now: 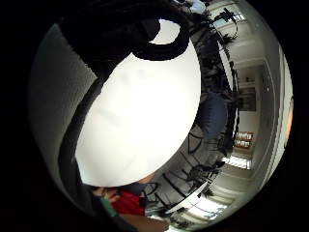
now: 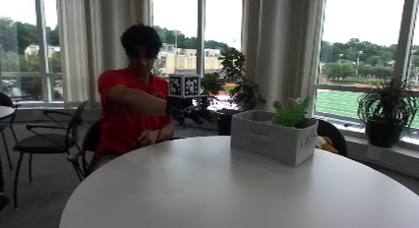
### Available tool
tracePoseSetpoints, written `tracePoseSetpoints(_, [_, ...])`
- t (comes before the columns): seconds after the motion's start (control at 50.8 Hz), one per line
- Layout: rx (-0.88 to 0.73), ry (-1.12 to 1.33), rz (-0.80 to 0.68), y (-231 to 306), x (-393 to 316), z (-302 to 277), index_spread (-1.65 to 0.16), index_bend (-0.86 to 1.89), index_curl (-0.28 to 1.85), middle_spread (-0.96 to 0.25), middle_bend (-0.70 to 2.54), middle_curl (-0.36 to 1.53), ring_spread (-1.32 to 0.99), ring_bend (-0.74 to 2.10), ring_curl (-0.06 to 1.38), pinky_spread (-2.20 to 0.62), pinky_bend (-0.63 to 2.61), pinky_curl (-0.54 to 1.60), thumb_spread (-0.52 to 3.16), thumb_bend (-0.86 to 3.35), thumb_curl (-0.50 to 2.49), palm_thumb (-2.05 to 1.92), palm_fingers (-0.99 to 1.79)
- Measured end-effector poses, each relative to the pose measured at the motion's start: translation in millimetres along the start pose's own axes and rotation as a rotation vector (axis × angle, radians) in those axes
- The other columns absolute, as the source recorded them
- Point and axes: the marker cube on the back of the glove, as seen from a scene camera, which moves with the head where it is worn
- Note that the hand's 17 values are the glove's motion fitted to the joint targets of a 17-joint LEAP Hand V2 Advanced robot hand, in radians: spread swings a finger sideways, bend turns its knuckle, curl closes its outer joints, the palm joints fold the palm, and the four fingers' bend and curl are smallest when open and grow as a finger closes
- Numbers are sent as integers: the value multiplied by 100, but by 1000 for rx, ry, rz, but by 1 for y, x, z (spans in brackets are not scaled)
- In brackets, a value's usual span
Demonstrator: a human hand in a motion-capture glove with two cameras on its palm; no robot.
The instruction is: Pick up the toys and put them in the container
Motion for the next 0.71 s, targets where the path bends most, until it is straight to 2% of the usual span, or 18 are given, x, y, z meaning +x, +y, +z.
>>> tracePoseSetpoints(0.708, [24,1,43,14,31,-1,-43,18,34,-14,17,32,-13,43,24,9,100,31,101,-8,17,-11,-2])
